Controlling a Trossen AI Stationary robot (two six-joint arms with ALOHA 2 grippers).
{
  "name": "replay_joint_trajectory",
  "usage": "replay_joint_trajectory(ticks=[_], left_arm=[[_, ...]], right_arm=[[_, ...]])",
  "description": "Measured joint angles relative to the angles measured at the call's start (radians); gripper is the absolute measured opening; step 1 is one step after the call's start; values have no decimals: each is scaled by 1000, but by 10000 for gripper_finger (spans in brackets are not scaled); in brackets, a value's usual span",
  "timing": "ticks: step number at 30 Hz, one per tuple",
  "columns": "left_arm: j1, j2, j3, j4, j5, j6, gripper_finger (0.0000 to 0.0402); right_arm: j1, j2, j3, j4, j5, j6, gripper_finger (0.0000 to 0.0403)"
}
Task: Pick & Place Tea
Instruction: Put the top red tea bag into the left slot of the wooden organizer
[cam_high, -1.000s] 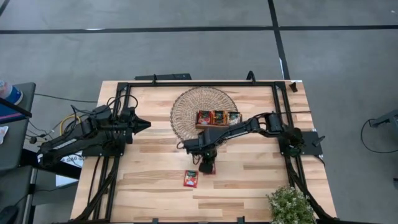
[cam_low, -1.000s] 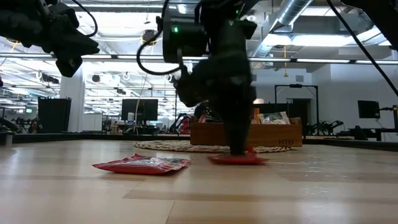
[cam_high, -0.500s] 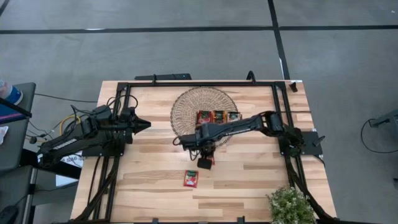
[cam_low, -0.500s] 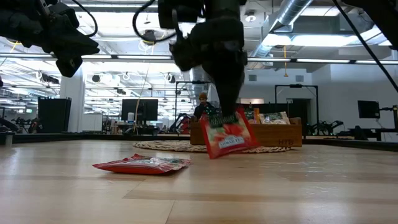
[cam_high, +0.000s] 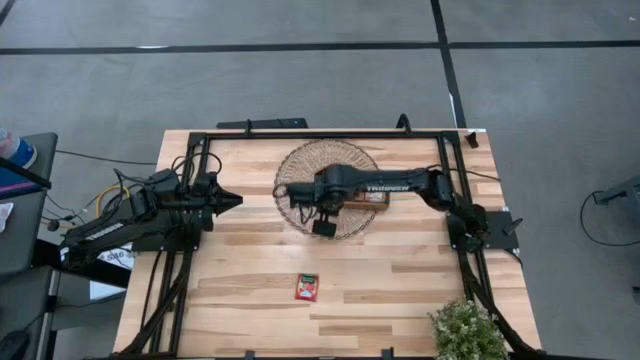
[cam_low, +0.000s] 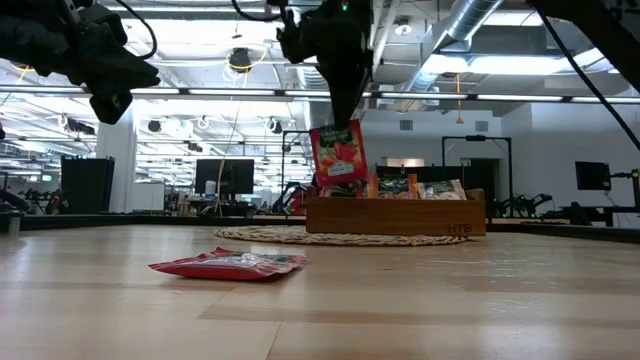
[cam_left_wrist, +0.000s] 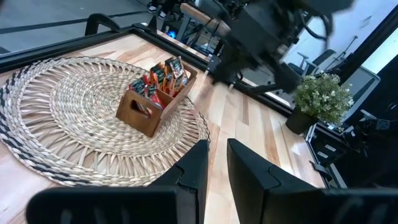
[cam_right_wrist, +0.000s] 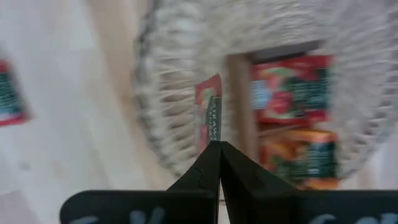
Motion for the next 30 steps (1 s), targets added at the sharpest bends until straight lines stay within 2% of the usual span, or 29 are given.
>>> replay_joint_trajectory(ticks=[3,12,30], left_arm=[[0,0,0,0,0,-1,50],[0,0,0,0,0,-3,50],[0,0,0,0,0,-2,50]], right_arm=[[-43,0,10,-16,47,-33,0],[-143,0,10,-9,62,-104,0],[-125,0,2,39,35,-118,0]])
